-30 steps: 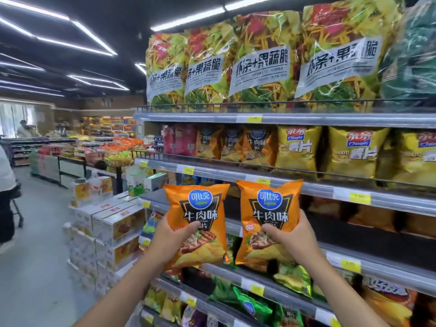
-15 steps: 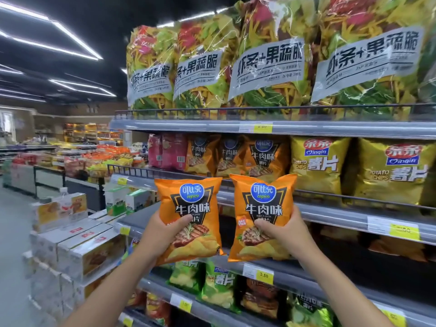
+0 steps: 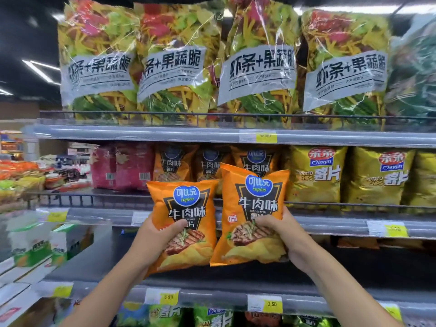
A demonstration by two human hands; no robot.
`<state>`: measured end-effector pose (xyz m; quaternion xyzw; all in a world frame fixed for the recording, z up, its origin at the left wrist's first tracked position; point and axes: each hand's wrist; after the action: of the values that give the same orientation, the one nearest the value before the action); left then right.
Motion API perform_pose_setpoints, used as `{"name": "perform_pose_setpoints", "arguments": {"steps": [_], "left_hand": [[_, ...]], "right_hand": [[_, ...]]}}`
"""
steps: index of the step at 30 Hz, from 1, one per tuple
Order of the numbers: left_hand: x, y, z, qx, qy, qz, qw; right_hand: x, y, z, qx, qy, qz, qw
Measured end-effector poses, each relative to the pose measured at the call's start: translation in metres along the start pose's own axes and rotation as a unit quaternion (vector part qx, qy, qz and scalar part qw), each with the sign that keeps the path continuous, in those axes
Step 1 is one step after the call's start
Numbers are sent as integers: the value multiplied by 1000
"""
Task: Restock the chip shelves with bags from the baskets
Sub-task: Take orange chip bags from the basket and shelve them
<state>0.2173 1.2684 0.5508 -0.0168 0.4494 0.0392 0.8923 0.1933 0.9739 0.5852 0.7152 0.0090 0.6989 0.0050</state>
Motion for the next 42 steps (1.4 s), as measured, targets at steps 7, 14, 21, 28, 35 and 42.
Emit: {"name": "perform_pose_setpoints", "arguments": {"steps": [7,14,21,28,35,42], "left_hand": [[10,73,37,2,-10,-56,998],[19,117,51,14,-15,-67,998],[23,133,52,20,-7,-89,996],[24,136,52,23,5,-96,995],[27,138,53,24,12,-89,996],[30,139,56,28,12,-91,995]], "right_hand": [[20,-58,22,-48,-12,25,998],[51,-90,39,-45,-35,6,998],[103,-104,88,-93,-39,-40,994],[107,-120,128,-109,-24,-33,993],[87,-140,132,-92,-14,-179,979],[96,-141,125,-154,-9,-413,897]]}}
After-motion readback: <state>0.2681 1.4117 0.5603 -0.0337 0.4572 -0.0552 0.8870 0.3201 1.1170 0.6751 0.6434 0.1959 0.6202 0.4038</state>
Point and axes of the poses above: each hand's wrist, its own z-axis towards the middle knuckle, its own y-axis out of the back of the hand, x = y × z, and after that the axes turned 15 degrees about -y, right-handed
